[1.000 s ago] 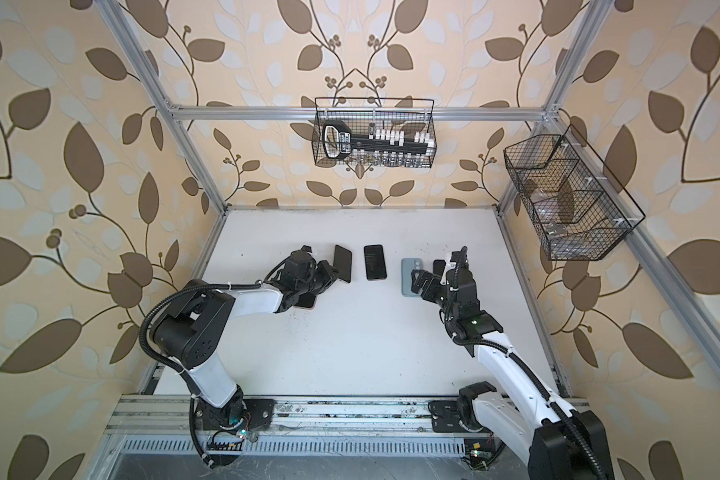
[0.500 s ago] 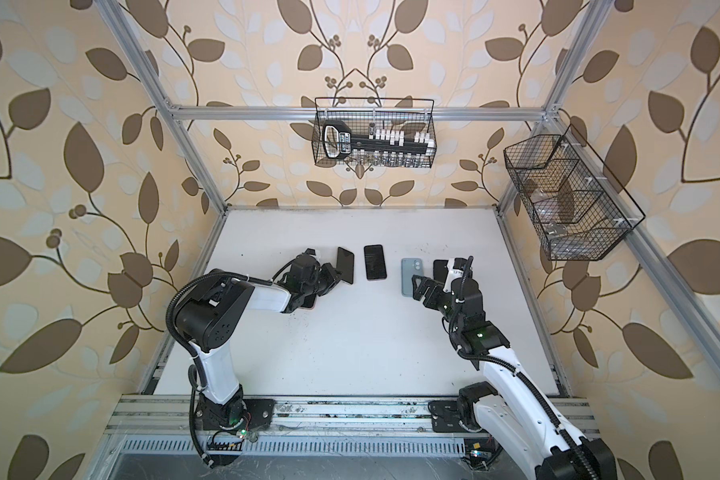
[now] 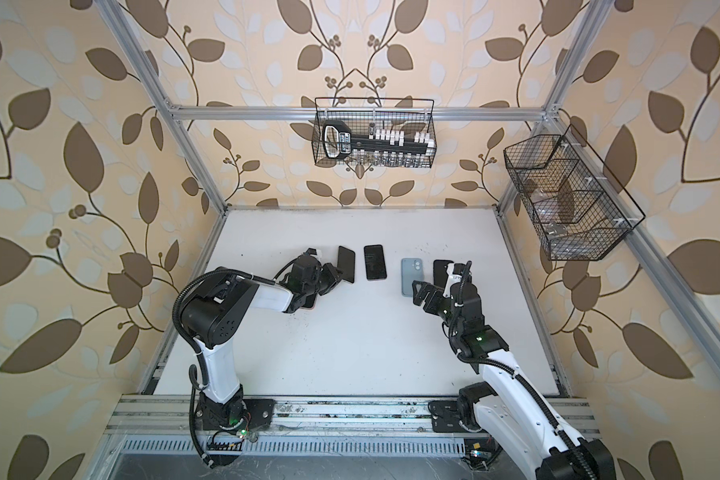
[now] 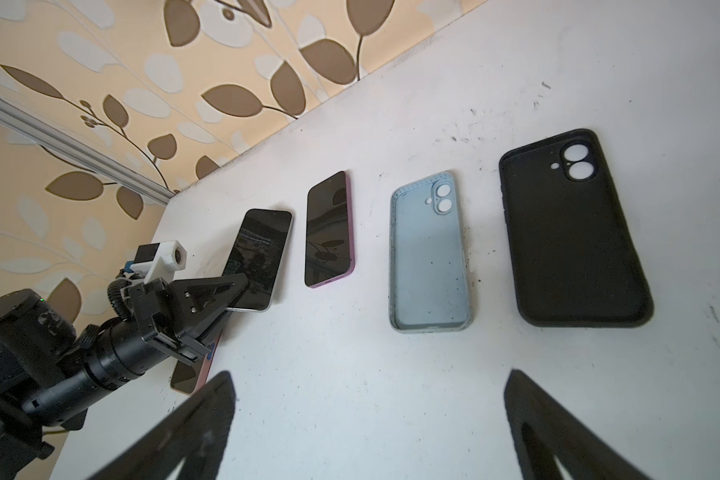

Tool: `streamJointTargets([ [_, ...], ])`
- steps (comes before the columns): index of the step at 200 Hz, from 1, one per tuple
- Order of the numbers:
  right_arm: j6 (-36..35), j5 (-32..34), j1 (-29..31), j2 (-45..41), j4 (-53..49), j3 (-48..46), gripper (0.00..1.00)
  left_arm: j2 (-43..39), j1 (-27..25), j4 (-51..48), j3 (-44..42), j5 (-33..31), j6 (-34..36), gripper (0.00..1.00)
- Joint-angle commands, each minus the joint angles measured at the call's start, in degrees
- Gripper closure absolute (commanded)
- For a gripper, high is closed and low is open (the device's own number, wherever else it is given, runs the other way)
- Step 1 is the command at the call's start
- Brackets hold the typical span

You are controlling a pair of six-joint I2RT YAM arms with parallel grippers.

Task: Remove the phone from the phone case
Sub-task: 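Set the silver phone flat on the table and open the left gripper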

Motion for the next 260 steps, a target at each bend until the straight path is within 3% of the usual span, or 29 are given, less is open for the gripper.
streamJointTargets([
  [1,-0.6,-0.4,0.1,0.1,0.6,-1.0,0.00,0.0,0.5,1.1,1.4,-1.6,1.4,0.81],
  [167,-3.1,-2.6,-0.3,2.6,1.8,0.7,0.00,-6.2,-0.1,-13.9,1.5,-6.9,3.5,0.48],
  [217,-4.2,-2.9,-0.4,2.4,0.4,1.9,0.00,-11.5,-0.2,-21.3,1.8,-9.3,5.7,0.27],
  [260,-4.9,-2.7,-0.4,2.1,-1.2,2.7,0.00,-19.1,-0.2,-34.4,4.4,-11.8,10.3,0.08],
])
